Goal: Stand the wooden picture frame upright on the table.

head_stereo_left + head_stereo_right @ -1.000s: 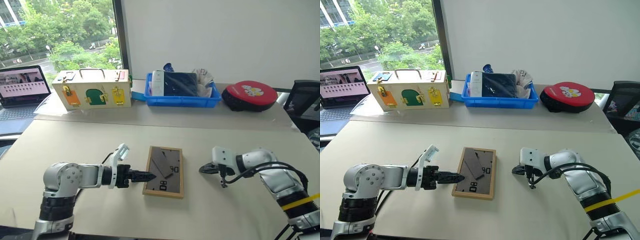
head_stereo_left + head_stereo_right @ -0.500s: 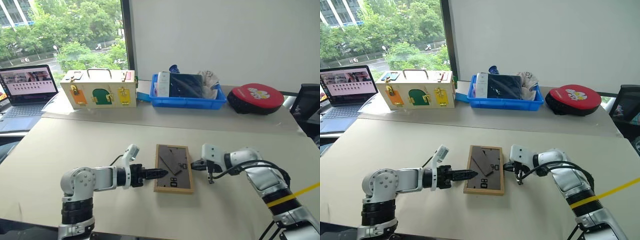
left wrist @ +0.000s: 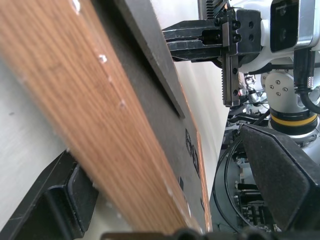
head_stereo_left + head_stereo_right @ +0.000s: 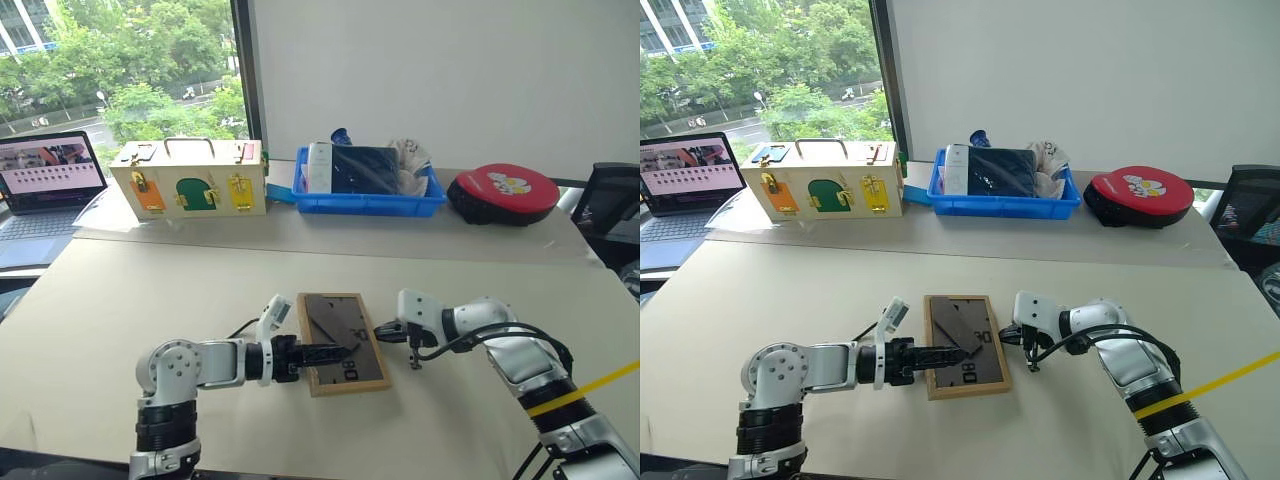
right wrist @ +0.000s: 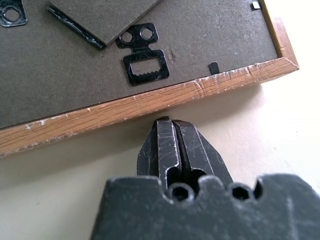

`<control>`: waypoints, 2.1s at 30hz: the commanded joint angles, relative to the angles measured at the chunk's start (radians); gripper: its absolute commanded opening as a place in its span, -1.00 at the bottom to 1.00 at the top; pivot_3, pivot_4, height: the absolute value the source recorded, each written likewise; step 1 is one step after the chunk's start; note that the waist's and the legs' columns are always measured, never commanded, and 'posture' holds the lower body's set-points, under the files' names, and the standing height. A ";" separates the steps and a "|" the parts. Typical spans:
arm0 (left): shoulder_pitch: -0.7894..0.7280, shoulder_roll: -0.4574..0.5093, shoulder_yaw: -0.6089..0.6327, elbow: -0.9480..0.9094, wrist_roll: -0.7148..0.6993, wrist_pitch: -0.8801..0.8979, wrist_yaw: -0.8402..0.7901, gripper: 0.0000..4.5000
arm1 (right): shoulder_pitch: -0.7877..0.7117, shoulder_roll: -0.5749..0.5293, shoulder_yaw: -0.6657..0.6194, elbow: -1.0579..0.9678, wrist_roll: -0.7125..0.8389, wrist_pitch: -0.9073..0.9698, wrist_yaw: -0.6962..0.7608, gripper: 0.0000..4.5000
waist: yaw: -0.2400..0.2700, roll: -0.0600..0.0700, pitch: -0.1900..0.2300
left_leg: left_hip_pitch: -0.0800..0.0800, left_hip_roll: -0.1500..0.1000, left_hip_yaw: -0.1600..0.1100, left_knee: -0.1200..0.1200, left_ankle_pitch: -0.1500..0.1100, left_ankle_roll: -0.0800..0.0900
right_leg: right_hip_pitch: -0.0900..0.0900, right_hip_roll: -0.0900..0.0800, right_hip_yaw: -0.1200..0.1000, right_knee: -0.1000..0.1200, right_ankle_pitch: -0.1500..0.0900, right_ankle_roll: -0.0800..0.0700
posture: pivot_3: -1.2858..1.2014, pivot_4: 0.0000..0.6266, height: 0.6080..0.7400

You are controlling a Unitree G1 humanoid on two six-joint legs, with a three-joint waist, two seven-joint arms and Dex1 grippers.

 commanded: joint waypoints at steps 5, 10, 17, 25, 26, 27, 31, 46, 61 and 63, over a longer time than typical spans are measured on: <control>0.006 -0.002 0.010 0.001 -0.031 0.001 -0.002 0.17 | -0.014 0.007 0.006 0.005 -0.005 0.007 -0.006 -1.00 | 0.002 0.000 0.000 | 0.000 0.000 0.000 0.000 0.000 0.000 | 0.000 0.000 0.000 0.000 0.000 0.000 | 0.03 -0.52 1.00; -0.001 -0.040 0.000 -0.007 -0.035 -0.004 -0.001 -0.48 | -0.020 0.009 -0.002 -0.003 0.005 0.016 -0.006 -1.00 | 0.003 0.000 0.000 | 0.000 0.000 0.000 0.000 0.000 0.000 | 0.001 0.000 -0.001 -0.001 0.000 0.000 | 0.03 -0.52 1.00; -0.062 0.004 0.077 0.038 -0.067 0.000 -0.034 -0.49 | -0.106 -0.055 -0.136 0.021 0.088 0.107 -0.003 -1.00 | 0.003 0.000 0.001 | -0.001 0.000 0.000 0.000 0.000 0.000 | 0.000 0.000 0.000 -0.001 0.000 0.000 | 0.03 -0.52 1.00; -0.234 0.037 0.207 0.209 -0.140 0.003 -0.055 -0.49 | -0.274 -0.142 -0.325 -0.022 0.372 0.493 0.077 -0.74 | 0.004 0.000 0.001 | -0.003 0.000 -0.001 -0.001 0.000 0.000 | -0.001 0.000 -0.001 -0.003 0.000 0.000 | 0.03 -0.52 1.00; -0.250 0.038 0.209 0.225 -0.154 0.004 -0.055 -0.49 | -0.287 -0.152 -0.339 -0.056 0.429 0.566 0.095 -0.64 | 0.005 0.000 0.001 | -0.004 0.000 -0.001 -0.001 0.000 0.000 | -0.002 0.000 -0.001 -0.003 0.000 0.000 | 0.03 -0.52 1.00; -0.258 0.043 0.196 0.230 -0.168 0.004 -0.057 -0.49 | -0.308 -0.148 -0.355 -0.094 0.494 0.645 0.096 -0.47 | 0.005 0.000 0.001 | -0.005 0.000 -0.001 -0.001 0.000 0.001 | -0.002 0.000 -0.002 -0.003 0.000 0.000 | 0.03 -0.52 1.00; -0.277 0.055 0.122 0.215 -0.191 0.004 -0.060 -0.49 | -0.347 -0.119 -0.299 -0.228 0.596 0.799 0.068 0.12 | 0.001 0.000 0.001 | -0.006 -0.001 -0.001 -0.001 -0.001 0.001 | -0.004 -0.001 -0.002 -0.003 0.000 0.000 | 0.03 -0.52 1.00; -0.237 0.124 -0.098 0.200 -0.057 -0.154 -0.179 -0.49 | -0.325 -0.036 -0.136 -0.209 0.498 0.691 -0.019 0.71 | 0.003 0.000 0.001 | -0.008 -0.001 -0.001 -0.001 0.000 0.001 | -0.007 -0.001 -0.002 -0.002 0.000 0.000 | 0.03 -0.52 1.00; -0.255 0.142 -0.157 0.257 0.018 -0.241 -0.277 -0.49 | -0.309 -0.046 -0.166 -0.238 0.556 0.669 -0.023 0.71 | 0.004 0.000 0.001 | -0.009 -0.001 -0.002 -0.001 0.000 0.001 | -0.007 -0.001 -0.002 -0.002 0.000 0.000 | 0.03 -0.52 1.00; -0.255 0.142 -0.158 0.253 0.021 -0.240 -0.281 -0.49 | -0.324 -0.062 -0.161 -0.182 0.511 0.635 -0.036 0.71 | 0.003 0.000 0.001 | -0.009 -0.001 -0.002 -0.001 0.000 0.001 | -0.007 -0.001 -0.002 -0.002 0.000 0.000 | 0.03 -0.52 1.00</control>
